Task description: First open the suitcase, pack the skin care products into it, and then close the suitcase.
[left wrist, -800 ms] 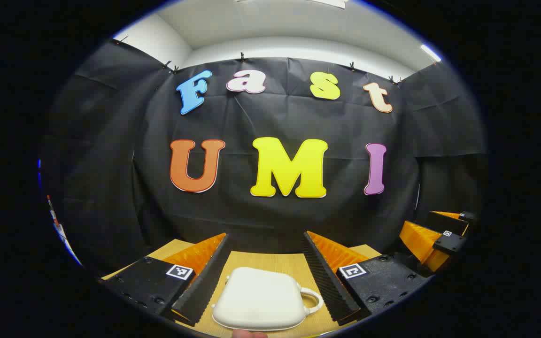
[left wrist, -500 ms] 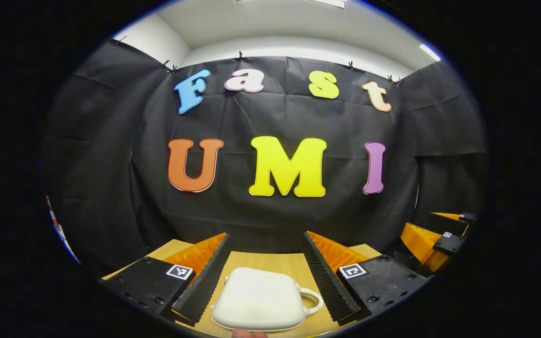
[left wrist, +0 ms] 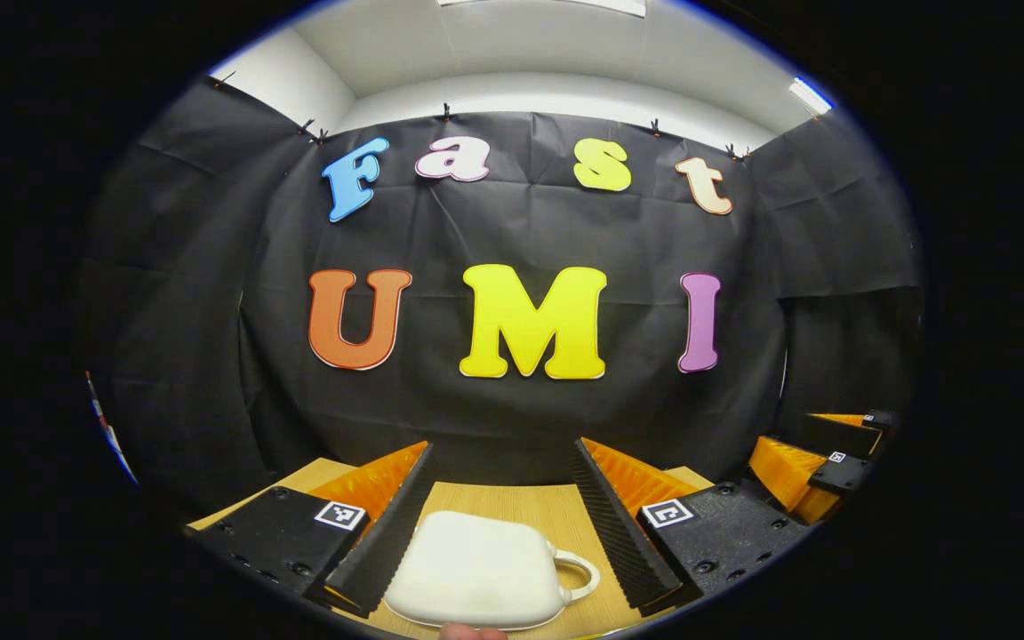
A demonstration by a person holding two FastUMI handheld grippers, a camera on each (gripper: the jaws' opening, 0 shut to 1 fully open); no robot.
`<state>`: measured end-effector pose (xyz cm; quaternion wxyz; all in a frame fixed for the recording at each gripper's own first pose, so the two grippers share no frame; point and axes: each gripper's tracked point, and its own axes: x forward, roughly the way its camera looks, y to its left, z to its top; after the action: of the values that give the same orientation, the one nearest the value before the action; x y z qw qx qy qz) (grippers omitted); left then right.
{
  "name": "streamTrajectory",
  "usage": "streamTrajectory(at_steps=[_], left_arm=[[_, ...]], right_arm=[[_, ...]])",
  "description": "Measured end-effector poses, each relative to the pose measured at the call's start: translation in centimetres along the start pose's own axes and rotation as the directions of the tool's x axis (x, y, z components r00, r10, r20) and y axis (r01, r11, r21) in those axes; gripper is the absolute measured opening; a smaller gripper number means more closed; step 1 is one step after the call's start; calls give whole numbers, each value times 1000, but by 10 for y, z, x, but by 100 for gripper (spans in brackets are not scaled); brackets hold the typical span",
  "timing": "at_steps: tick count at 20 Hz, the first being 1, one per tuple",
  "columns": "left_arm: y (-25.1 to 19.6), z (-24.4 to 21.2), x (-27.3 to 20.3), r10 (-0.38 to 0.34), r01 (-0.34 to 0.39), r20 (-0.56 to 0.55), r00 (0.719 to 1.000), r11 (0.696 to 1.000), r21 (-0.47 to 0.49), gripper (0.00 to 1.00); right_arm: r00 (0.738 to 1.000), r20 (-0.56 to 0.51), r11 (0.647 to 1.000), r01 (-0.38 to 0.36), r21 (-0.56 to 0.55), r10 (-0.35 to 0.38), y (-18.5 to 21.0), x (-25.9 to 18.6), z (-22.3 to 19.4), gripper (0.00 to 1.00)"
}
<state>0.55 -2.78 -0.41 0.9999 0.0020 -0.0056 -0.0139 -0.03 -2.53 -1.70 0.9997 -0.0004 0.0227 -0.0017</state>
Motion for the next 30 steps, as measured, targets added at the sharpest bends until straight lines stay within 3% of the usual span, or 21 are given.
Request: streamTrajectory(at_steps=[11, 14, 17, 21, 25, 27, 30], left_arm=[[-29, -34, 2, -48, 53, -88, 995, 997, 55, 97], [-44, -50, 9, -84, 99, -121, 989, 987, 128, 97], [-58, -80, 18, -122, 167, -187, 975, 955, 245, 98], [-86, -118, 25, -162, 268, -265, 950, 860, 434, 99], [-123, -176, 25, -219, 412, -376, 900, 709, 573, 99], [-137, -207, 17, -231, 468, -430, 873, 647, 602, 98], [-129, -249, 22, -159, 515, -529, 833, 571, 639, 98]], right_arm=[[999, -49, 1000, 8, 12, -7, -26, 0, -19, 78], [998, -63, 1000, 18, 2, -18, -42, -1, -27, 80], [994, -89, 998, 68, 8, -67, -74, -4, -39, 79], [982, -124, 990, 140, -35, -143, -127, -15, -54, 80], [964, -151, 976, 210, -65, -218, -175, -26, -64, 80], [953, -164, 967, 244, -73, -253, -193, -33, -69, 80], [939, -175, 955, 290, -66, -298, -217, -40, -71, 80]])
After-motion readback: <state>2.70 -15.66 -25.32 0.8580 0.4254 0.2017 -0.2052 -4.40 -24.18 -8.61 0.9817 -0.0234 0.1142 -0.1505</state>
